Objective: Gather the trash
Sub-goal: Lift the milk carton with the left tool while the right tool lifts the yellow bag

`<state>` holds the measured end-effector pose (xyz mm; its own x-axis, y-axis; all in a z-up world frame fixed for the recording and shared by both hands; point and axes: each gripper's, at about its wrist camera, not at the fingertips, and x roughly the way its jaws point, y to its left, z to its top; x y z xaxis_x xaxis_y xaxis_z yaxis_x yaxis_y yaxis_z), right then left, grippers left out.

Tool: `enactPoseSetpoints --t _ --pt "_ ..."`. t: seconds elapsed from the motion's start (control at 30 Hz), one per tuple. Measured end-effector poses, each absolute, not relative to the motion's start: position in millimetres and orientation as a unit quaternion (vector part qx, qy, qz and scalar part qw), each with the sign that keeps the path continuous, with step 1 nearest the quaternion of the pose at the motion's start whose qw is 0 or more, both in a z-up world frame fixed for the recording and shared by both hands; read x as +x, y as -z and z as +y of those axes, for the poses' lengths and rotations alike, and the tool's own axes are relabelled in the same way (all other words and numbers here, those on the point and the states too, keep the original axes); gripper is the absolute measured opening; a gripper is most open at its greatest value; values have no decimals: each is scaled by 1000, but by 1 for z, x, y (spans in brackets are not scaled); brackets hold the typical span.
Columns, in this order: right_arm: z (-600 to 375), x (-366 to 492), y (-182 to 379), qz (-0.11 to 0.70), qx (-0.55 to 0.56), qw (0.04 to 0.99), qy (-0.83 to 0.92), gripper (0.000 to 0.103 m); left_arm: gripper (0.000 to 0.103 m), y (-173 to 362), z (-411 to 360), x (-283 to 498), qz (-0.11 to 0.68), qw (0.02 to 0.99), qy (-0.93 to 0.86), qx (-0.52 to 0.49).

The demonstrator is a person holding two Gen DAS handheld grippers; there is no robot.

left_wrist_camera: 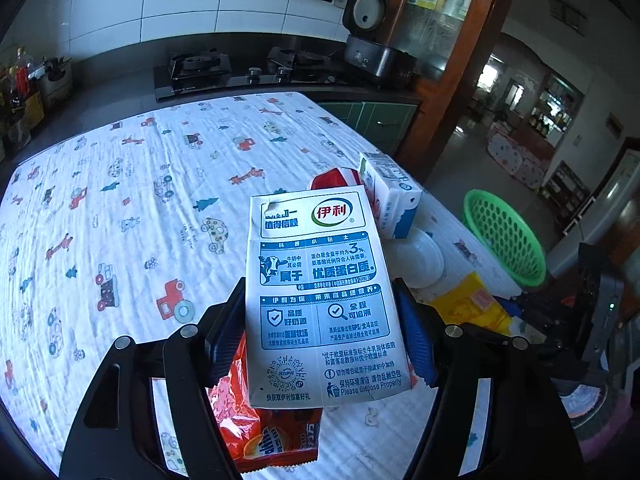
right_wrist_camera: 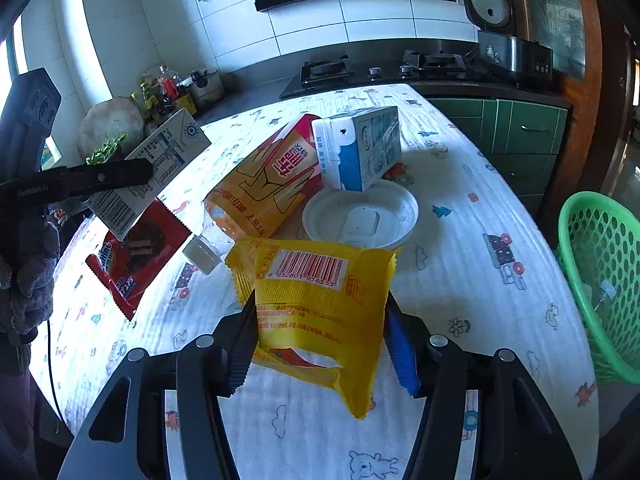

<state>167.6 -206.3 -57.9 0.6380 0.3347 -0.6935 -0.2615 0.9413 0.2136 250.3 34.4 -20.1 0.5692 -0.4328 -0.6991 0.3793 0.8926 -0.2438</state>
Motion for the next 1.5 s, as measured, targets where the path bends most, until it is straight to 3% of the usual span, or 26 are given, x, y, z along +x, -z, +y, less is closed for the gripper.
enactPoseSetpoints --t 0.3,0.87,1.5 --pt "-212 166 57 393 53 904 -162 56 68 29 33 256 409 877 244 -65" --pt "-216 165 60 398 58 902 -157 56 70 49 4 268 422 872 249 -12" --pt "-235 156 53 384 72 908 -149 56 69 25 -3 255 392 881 266 -15"
